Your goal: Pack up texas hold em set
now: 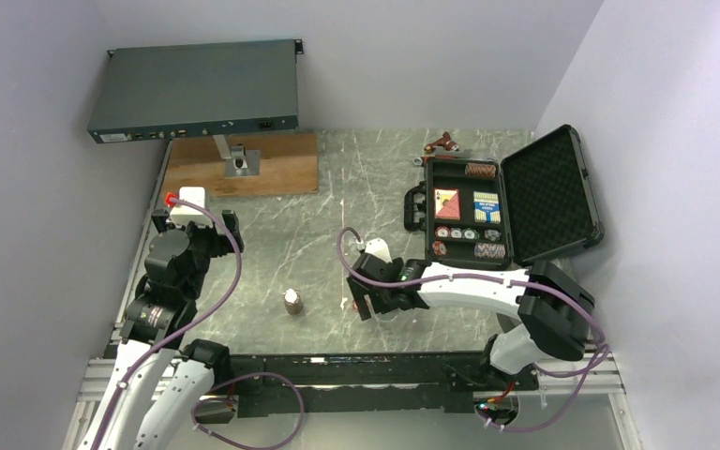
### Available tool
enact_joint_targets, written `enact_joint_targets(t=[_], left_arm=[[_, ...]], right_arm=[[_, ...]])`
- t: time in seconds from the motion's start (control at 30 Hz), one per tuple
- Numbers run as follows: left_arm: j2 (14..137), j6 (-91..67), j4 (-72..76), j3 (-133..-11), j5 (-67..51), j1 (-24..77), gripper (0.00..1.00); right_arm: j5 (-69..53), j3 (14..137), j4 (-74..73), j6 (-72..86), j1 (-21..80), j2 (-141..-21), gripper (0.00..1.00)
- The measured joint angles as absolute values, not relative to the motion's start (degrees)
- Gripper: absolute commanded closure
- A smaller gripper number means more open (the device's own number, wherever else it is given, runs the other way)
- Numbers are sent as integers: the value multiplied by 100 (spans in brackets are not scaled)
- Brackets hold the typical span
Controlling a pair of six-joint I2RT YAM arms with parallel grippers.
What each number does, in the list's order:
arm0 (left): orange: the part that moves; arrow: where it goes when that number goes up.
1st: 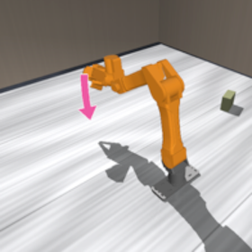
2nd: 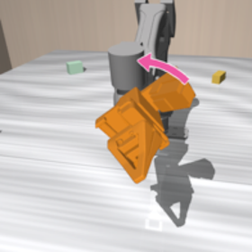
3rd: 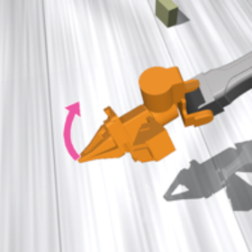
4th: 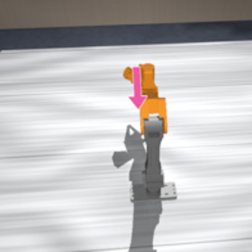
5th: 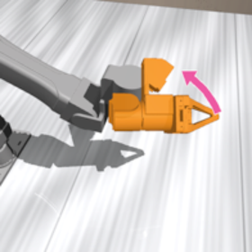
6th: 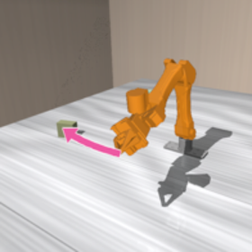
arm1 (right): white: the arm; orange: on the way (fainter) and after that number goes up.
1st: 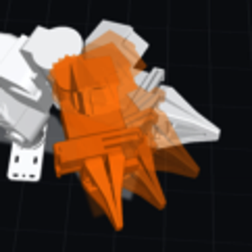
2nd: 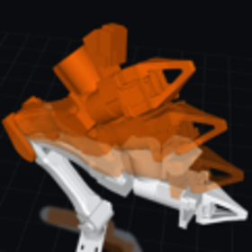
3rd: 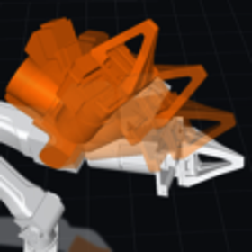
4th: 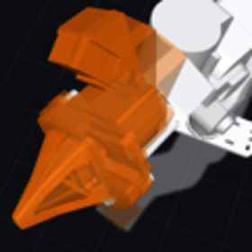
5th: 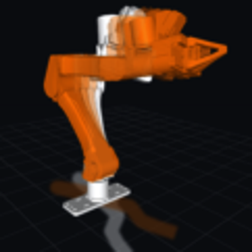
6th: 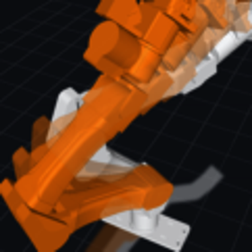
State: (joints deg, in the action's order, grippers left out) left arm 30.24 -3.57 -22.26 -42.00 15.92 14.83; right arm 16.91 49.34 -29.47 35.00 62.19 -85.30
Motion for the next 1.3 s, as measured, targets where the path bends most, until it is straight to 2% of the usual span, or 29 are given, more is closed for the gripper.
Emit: enact_joint_targets(t=[0.43,1.0,1.3], left_arm=[[3022,-342,-2226,-4200,1590,1483,0],[3020,-272,-2226,-4200,1590,1483,1],[3022,-261,-2226,-4200,1590,1483,1]], right_arm=[[1752,4672,-3079,4281,6219,-8558,13],[1750,4525,-3004,4519,6217,-8652,24],[1750,4528,-2980,4495,6219,-8665,26]])
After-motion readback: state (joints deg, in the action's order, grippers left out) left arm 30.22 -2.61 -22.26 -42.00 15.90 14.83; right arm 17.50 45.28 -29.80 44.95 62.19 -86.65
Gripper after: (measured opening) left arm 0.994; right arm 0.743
